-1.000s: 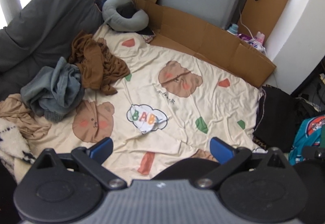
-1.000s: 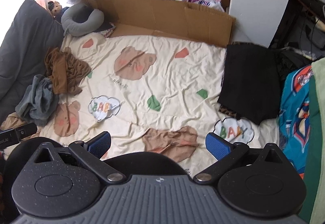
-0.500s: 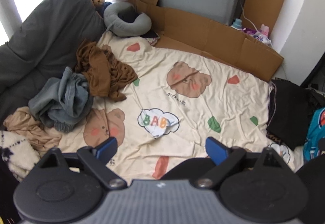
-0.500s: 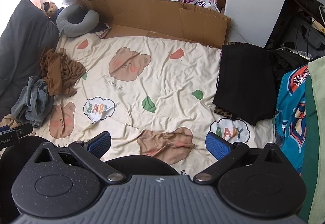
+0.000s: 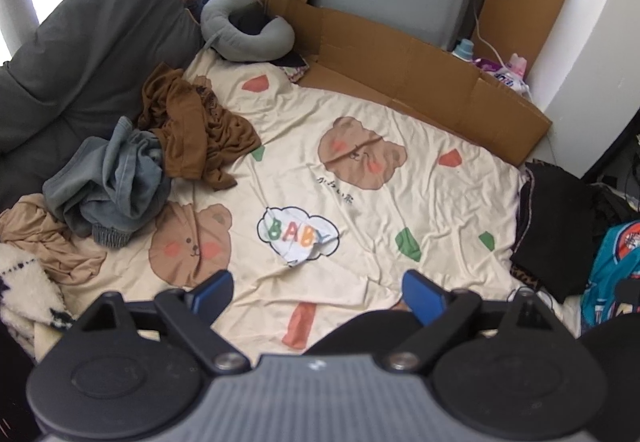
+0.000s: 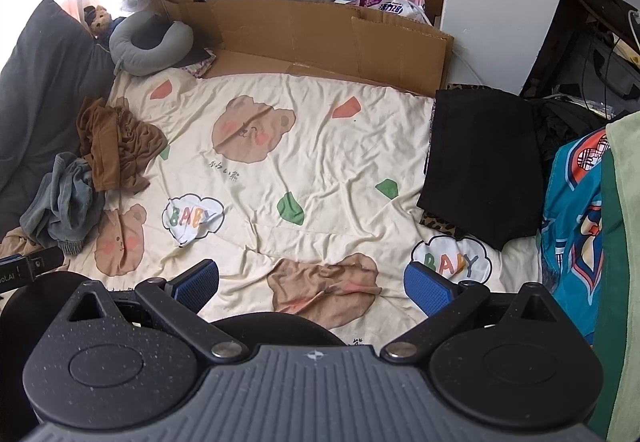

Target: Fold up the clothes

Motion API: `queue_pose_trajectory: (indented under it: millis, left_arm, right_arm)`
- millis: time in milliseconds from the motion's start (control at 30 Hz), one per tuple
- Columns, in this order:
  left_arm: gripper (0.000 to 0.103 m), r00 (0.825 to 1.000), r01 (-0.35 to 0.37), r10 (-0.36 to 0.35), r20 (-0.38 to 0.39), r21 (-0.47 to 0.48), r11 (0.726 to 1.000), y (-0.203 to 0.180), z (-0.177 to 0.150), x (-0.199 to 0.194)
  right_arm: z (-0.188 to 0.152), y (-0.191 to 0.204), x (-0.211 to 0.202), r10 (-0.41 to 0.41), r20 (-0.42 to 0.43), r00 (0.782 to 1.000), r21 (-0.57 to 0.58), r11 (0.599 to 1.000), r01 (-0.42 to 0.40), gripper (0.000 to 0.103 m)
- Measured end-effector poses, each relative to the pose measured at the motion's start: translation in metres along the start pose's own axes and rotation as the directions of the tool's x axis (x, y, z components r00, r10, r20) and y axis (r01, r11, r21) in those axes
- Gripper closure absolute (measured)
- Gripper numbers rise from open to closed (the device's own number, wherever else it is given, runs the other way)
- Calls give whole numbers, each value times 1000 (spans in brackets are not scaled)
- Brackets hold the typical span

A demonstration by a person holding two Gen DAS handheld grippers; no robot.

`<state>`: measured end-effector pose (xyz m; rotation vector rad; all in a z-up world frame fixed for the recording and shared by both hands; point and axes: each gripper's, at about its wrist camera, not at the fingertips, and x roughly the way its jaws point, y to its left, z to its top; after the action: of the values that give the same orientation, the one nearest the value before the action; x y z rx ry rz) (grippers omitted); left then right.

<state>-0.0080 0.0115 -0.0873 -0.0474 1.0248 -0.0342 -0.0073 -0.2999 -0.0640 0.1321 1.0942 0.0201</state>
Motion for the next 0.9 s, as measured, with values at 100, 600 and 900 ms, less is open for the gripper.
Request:
queue_pose_trajectory:
  millis: [100, 600, 900]
  left_arm:
    - [10, 1000, 5, -5, 1, -6, 1000, 0, -1, 0]
    - [10, 1000, -4, 4, 10, -7, 1000, 0, -1, -1]
    - [10, 1000, -3, 4, 10, -11, 1000, -2, -2, -2]
  right_arm:
    - [-1, -1, 0, 0, 1, 1000, 5, 1000, 0, 2]
    - [1, -4, 0, 5, 6, 1000, 10, 1000, -5, 2]
    - [1, -3, 0, 0, 6, 1000, 13, 1000, -1, 2]
